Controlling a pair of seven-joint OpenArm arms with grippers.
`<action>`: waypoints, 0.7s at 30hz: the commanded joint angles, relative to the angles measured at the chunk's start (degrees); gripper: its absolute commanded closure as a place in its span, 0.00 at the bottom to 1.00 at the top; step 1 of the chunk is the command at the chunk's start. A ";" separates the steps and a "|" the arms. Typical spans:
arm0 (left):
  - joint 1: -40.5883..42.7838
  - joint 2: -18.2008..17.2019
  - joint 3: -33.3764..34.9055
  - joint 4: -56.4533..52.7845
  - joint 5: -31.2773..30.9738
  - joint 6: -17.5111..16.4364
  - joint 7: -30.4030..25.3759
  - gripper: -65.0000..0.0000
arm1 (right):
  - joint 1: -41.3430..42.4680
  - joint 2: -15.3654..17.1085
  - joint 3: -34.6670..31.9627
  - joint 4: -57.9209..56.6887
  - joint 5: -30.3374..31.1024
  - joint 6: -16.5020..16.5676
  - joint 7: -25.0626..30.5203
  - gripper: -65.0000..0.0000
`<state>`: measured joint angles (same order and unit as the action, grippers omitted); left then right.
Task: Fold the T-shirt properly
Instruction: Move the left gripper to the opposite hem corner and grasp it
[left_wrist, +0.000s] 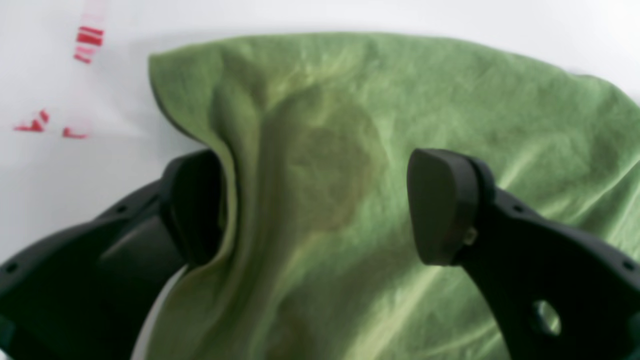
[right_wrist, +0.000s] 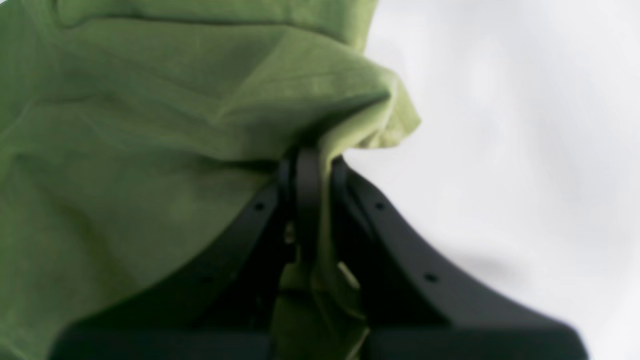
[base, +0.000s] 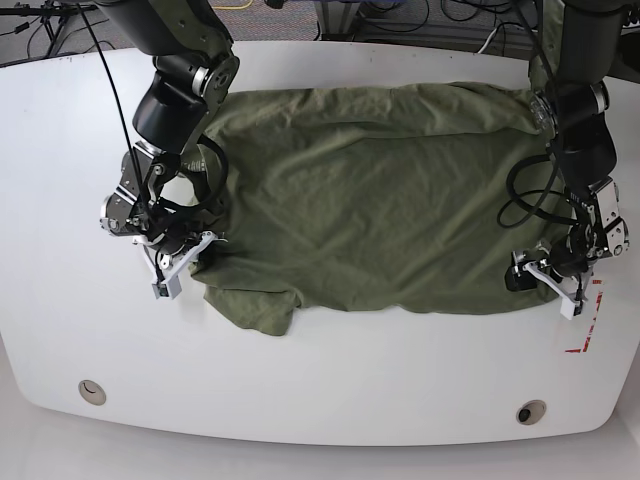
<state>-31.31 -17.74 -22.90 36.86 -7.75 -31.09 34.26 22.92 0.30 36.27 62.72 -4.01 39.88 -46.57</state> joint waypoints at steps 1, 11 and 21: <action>-1.26 -0.24 0.17 0.46 -0.30 -0.42 0.86 0.21 | 1.04 0.45 -0.10 2.47 -0.08 0.12 0.19 0.99; -1.09 0.02 0.35 0.46 -0.03 -0.25 -0.46 0.72 | -0.02 0.36 -0.18 2.82 0.36 0.12 0.02 0.99; -0.91 0.11 2.19 1.07 -0.38 -0.16 -1.51 1.00 | -0.10 0.36 -0.18 4.23 0.10 0.12 -0.60 0.99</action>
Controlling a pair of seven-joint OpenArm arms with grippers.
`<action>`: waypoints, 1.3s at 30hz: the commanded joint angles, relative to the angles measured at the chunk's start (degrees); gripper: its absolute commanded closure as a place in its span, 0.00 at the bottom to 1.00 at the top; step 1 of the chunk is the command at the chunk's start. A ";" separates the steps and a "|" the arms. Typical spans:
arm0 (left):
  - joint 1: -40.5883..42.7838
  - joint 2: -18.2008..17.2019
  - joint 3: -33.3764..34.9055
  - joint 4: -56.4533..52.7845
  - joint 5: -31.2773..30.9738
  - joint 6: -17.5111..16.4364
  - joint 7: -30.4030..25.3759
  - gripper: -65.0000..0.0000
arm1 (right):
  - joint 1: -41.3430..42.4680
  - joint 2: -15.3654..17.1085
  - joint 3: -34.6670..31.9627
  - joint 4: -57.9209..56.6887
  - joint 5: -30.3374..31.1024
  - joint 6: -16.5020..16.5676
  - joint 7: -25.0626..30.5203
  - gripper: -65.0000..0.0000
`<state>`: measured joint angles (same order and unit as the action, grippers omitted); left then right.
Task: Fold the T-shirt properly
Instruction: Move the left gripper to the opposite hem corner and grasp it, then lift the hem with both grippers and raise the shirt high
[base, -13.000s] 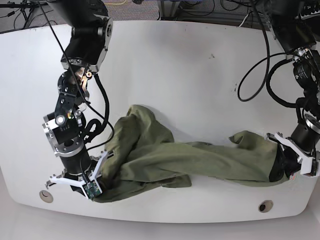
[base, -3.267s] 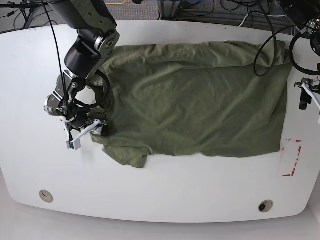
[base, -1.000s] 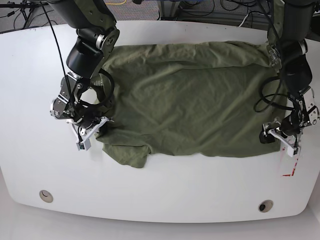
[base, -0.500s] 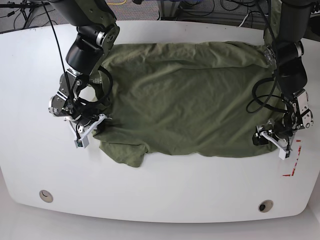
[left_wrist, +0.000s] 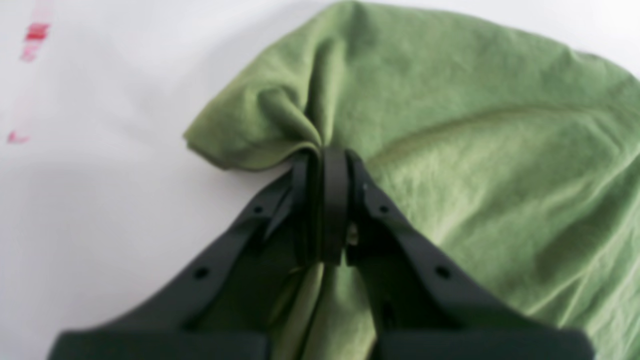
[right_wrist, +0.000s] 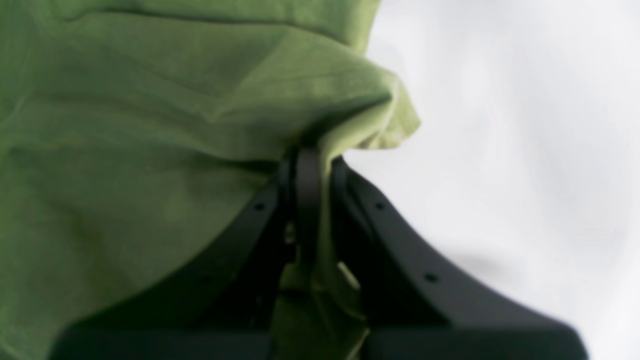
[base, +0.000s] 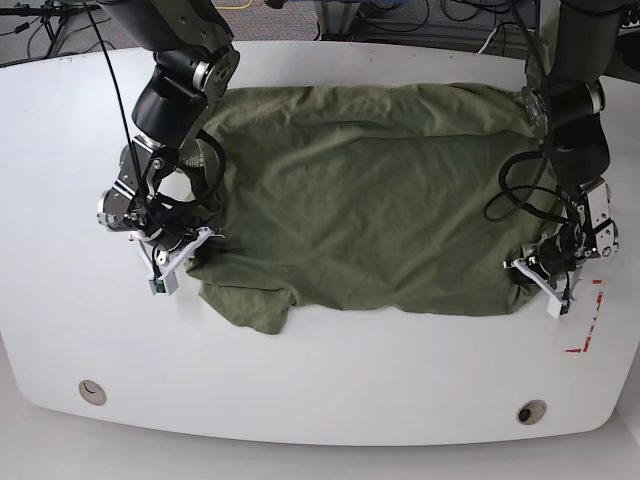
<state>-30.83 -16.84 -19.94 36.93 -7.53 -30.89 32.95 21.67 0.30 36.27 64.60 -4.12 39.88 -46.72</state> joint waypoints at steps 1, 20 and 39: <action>-1.30 -0.79 -1.29 1.01 -0.60 -0.36 -0.20 1.00 | 1.05 0.28 -0.18 3.14 0.12 0.12 -0.89 0.99; 7.93 -0.70 -6.12 32.66 -1.13 -0.97 15.36 1.00 | -1.76 0.19 -0.54 26.17 0.56 0.12 -15.74 0.99; 6.79 -0.79 -6.12 56.92 -12.65 -0.53 29.86 1.00 | 3.34 0.89 -1.68 34.61 0.12 0.12 -20.93 0.99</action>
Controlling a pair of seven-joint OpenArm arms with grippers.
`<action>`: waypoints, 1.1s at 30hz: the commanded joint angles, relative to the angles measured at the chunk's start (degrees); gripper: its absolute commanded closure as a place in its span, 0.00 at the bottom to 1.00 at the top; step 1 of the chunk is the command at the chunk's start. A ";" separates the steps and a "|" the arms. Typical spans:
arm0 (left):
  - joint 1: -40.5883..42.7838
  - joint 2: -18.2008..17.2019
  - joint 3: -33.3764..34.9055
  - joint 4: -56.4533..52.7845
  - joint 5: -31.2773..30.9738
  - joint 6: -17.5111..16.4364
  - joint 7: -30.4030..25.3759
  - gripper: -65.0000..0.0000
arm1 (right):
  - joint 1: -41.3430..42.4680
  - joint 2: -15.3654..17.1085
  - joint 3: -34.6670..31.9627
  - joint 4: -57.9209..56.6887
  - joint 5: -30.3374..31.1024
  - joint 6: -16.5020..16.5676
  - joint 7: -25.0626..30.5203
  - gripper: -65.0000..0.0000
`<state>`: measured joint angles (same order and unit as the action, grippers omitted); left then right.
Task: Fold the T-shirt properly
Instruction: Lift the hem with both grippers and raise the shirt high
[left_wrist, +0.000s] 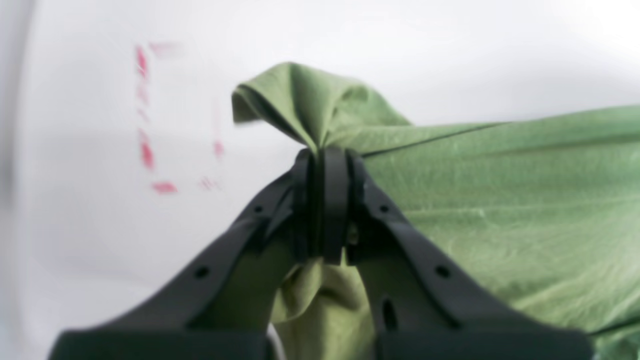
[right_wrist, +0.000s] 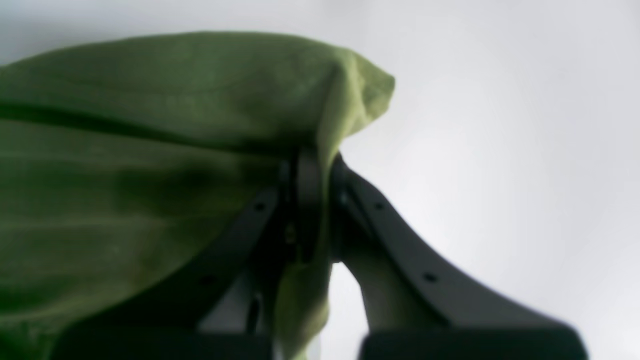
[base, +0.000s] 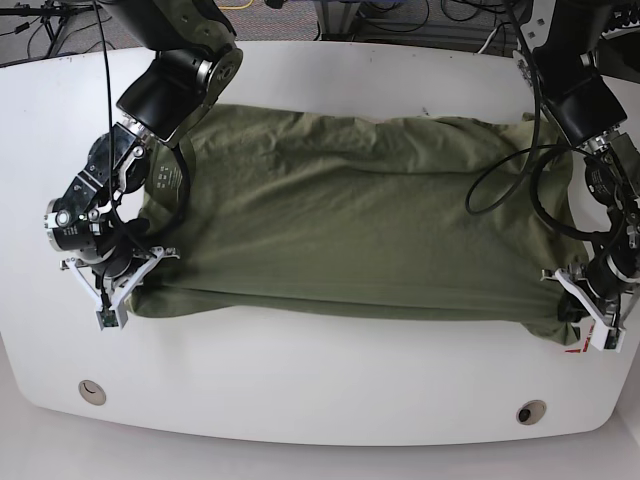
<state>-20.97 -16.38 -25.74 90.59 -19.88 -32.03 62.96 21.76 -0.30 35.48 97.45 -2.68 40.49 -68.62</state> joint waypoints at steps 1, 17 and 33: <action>-4.13 -1.16 -0.33 4.67 -0.38 0.60 1.00 1.00 | 4.04 2.27 -1.51 2.20 -1.32 -0.49 0.97 0.99; -22.24 0.51 -0.33 11.52 -1.00 0.69 5.30 1.00 | 21.01 10.10 -10.74 0.97 -1.41 -0.49 0.97 0.99; -43.16 1.57 2.92 11.08 -0.65 5.53 5.30 1.00 | 45.63 18.71 -21.11 -10.90 -0.88 -0.49 0.88 0.99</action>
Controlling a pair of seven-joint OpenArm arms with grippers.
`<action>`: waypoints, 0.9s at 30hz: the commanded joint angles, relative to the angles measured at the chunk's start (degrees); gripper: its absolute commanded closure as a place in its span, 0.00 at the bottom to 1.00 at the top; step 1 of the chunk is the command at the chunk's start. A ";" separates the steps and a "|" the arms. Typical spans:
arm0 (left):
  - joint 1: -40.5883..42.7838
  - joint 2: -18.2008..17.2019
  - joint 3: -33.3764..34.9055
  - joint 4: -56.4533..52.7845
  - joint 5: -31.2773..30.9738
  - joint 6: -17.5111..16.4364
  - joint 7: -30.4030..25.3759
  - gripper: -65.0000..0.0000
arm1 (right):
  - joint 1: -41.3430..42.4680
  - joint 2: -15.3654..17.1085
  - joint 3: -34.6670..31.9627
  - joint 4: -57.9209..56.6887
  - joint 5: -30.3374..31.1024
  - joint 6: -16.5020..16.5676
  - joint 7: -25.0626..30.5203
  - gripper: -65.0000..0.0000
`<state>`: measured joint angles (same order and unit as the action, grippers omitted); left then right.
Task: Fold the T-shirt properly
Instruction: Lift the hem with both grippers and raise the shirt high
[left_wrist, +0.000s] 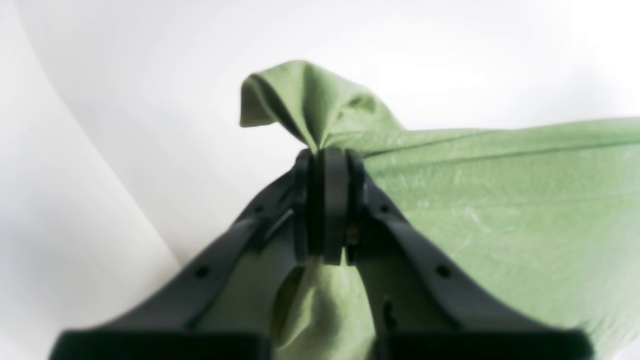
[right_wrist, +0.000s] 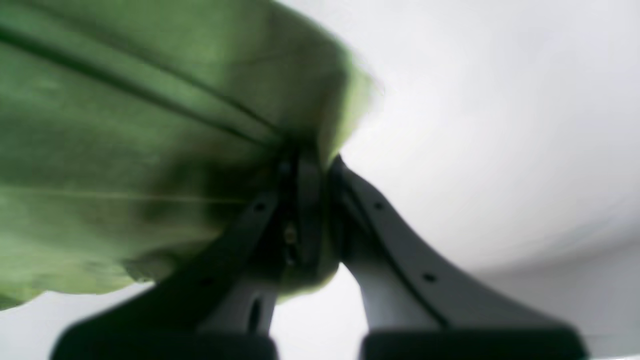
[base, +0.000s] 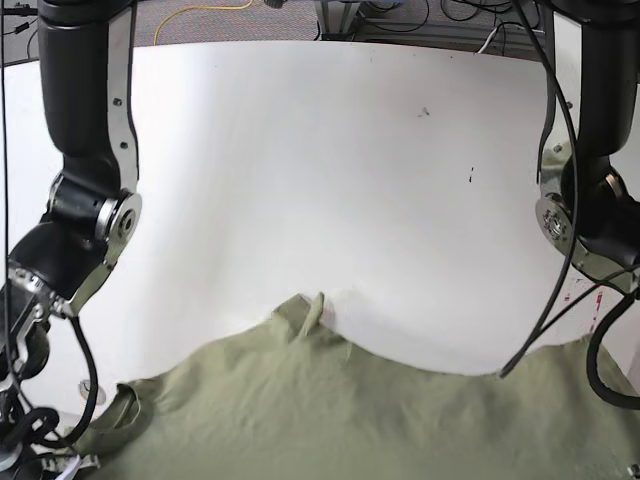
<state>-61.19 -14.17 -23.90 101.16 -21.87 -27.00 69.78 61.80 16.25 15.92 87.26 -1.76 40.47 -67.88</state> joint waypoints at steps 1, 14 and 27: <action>-3.38 -0.64 1.44 0.51 1.34 0.50 -1.51 1.00 | 6.29 2.61 -2.08 -0.98 -1.80 -0.47 0.14 0.99; -4.97 -0.46 2.67 -1.08 1.34 0.85 -1.60 1.00 | 10.33 3.22 -4.45 -2.56 -1.80 -0.47 0.14 0.99; -2.68 -0.46 2.67 -1.69 1.08 0.59 -1.69 1.00 | 7.69 4.36 -3.83 -0.80 -1.80 -0.47 -4.17 0.99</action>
<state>-63.16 -14.02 -21.10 98.89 -21.54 -26.79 69.76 69.12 18.90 11.64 84.71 -2.26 40.51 -71.24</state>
